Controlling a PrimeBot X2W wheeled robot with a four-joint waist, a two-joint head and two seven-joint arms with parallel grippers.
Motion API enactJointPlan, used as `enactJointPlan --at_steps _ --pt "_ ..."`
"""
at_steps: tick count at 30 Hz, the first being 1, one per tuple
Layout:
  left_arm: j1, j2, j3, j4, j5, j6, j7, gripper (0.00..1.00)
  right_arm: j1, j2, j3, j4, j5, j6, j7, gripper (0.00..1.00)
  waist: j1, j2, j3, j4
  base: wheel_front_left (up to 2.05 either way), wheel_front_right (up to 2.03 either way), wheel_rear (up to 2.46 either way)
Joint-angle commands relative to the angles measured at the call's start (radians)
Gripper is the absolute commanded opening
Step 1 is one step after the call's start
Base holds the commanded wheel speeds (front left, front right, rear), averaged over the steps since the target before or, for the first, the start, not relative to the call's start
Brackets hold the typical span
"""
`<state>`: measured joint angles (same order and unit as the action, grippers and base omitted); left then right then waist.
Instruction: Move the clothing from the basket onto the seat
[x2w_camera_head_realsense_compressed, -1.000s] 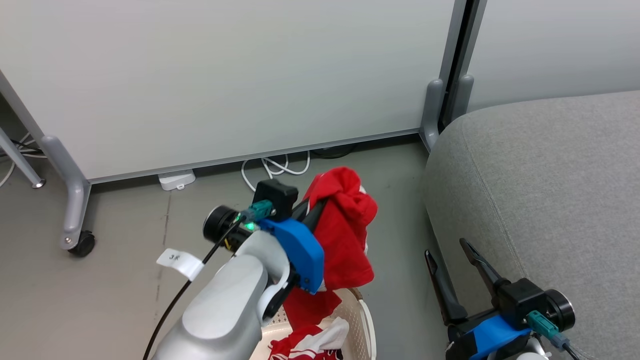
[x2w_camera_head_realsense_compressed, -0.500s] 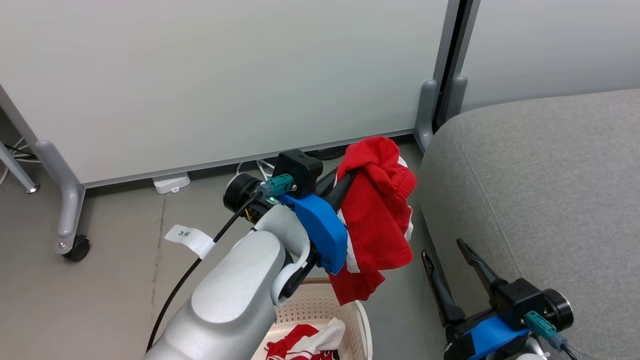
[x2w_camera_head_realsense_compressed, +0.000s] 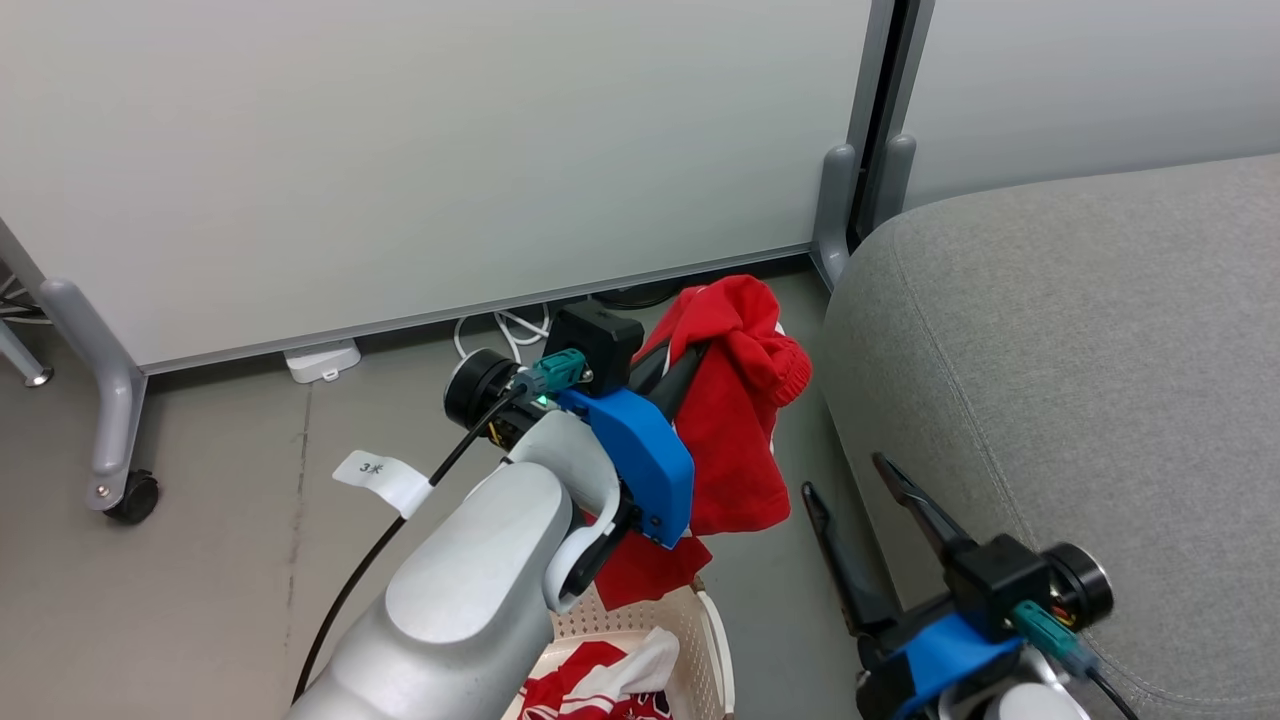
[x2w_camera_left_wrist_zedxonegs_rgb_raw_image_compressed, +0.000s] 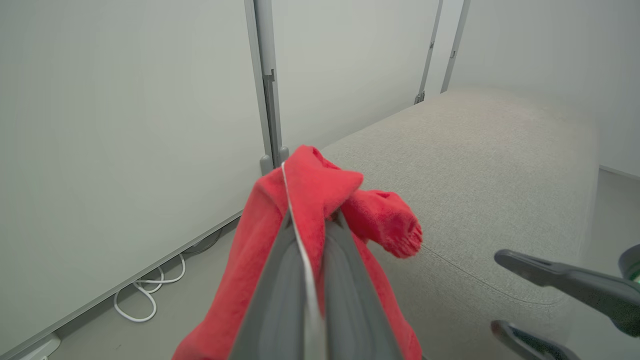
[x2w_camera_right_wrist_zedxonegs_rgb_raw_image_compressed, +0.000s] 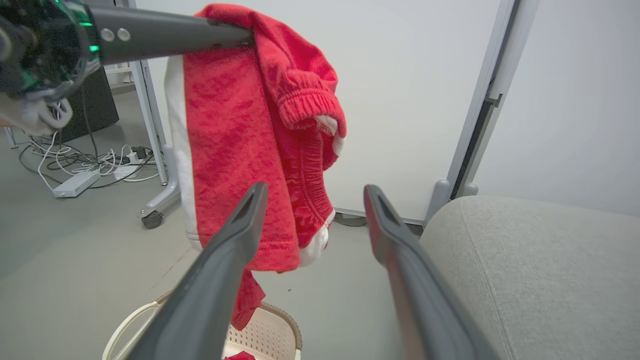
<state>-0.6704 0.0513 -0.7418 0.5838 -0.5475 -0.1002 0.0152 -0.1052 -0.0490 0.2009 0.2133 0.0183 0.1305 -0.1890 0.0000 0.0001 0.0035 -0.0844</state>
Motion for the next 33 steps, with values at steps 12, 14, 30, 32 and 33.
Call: enactJointPlan --at_steps 12,14,30,32,33 --pt "-0.033 0.000 -0.032 0.006 -0.025 0.000 -0.016 0.00 -0.207 -0.003 0.135 0.121 -0.007 0.000 0.135 1.00 0.0000 -0.0001 0.025 0.003 0.00 0.00 0.00" --pt "-0.036 -0.001 -0.039 0.002 -0.033 -0.002 -0.018 0.00 -0.237 -0.003 0.142 0.156 0.005 0.000 0.151 1.00 0.0000 -0.0001 0.026 0.007 0.00 0.00 0.00" --pt "-0.049 -0.001 -0.098 -0.002 -0.080 0.004 -0.027 0.00 -0.391 -0.003 0.300 0.409 0.166 0.000 0.133 1.00 0.0000 -0.0001 0.011 0.022 0.00 0.00 0.00" --pt "-0.050 -0.001 -0.103 0.000 -0.084 0.004 -0.029 0.00 -0.403 -0.003 0.310 0.431 0.178 0.000 0.123 1.00 0.0000 -0.0001 0.008 0.022 0.00 0.00 0.00" --pt "-0.051 -0.001 -0.106 0.001 -0.086 0.006 -0.030 0.00 -0.407 -0.003 0.311 0.441 0.185 0.000 0.119 0.97 0.0000 -0.0001 0.006 0.021 0.00 0.00 0.00"
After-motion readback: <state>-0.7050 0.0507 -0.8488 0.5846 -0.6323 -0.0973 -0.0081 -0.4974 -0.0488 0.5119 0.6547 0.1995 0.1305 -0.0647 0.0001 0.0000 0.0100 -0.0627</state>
